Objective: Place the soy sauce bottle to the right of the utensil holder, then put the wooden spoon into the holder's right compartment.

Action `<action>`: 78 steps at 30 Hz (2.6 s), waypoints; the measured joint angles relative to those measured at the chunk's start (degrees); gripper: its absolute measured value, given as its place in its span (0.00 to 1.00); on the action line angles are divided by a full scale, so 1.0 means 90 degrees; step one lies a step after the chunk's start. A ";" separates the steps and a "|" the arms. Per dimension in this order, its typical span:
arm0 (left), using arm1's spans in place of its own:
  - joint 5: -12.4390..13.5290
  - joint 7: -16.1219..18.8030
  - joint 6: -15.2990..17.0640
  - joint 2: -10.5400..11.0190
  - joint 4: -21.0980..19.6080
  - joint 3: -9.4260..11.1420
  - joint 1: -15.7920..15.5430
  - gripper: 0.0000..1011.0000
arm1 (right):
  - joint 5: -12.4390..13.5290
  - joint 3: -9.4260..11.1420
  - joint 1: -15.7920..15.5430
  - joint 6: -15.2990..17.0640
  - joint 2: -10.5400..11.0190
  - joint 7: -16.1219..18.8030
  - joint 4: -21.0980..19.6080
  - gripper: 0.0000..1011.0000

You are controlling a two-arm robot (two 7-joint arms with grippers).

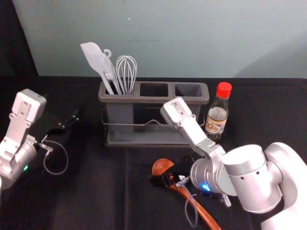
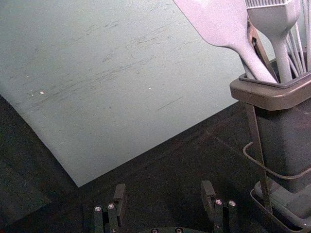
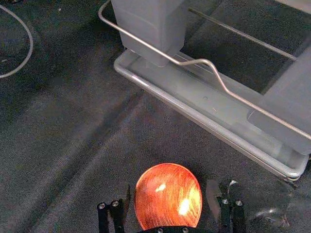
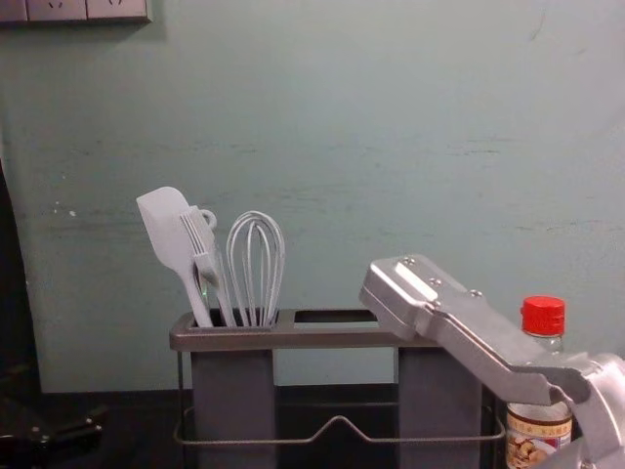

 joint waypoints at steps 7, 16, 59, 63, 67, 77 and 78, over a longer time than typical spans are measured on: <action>0.0000 0.0000 0.0000 0.0000 0.0000 0.0000 0.0000 0.99 | -0.0165 -0.0114 0.0062 0.0039 0.0034 0.0081 0.0058 0.99; 0.0000 0.0000 0.0000 0.0000 0.0000 0.0000 0.0000 0.99 | -0.0310 -0.0119 0.0041 0.0035 0.0021 0.0153 0.0089 0.99; 0.0000 0.0000 0.0000 0.0000 0.0000 0.0000 0.0000 0.99 | -0.0586 0.0457 -0.0479 -0.0213 -0.0085 0.0700 -0.0439 0.83; 0.0000 0.0000 0.0000 0.0000 0.0000 0.0000 0.0000 0.99 | -0.0597 0.0520 -0.0615 -0.0262 -0.0024 0.0741 -0.0675 0.83; 0.0000 0.0000 0.0000 0.0000 0.0000 0.0000 0.0000 0.99 | -0.0661 0.0609 -0.0871 -0.0460 0.0086 0.0759 -0.1041 0.83; 0.0000 0.0000 0.0000 0.0000 0.0000 0.0000 0.0000 0.99 | -0.0481 0.1071 -0.1662 -0.1939 0.0196 0.0654 -0.1683 0.83; 0.0000 0.0000 0.0000 0.0000 0.0000 0.0000 0.0000 0.99 | -0.0455 0.1102 -0.1736 -0.2152 0.0212 0.0611 -0.1728 0.83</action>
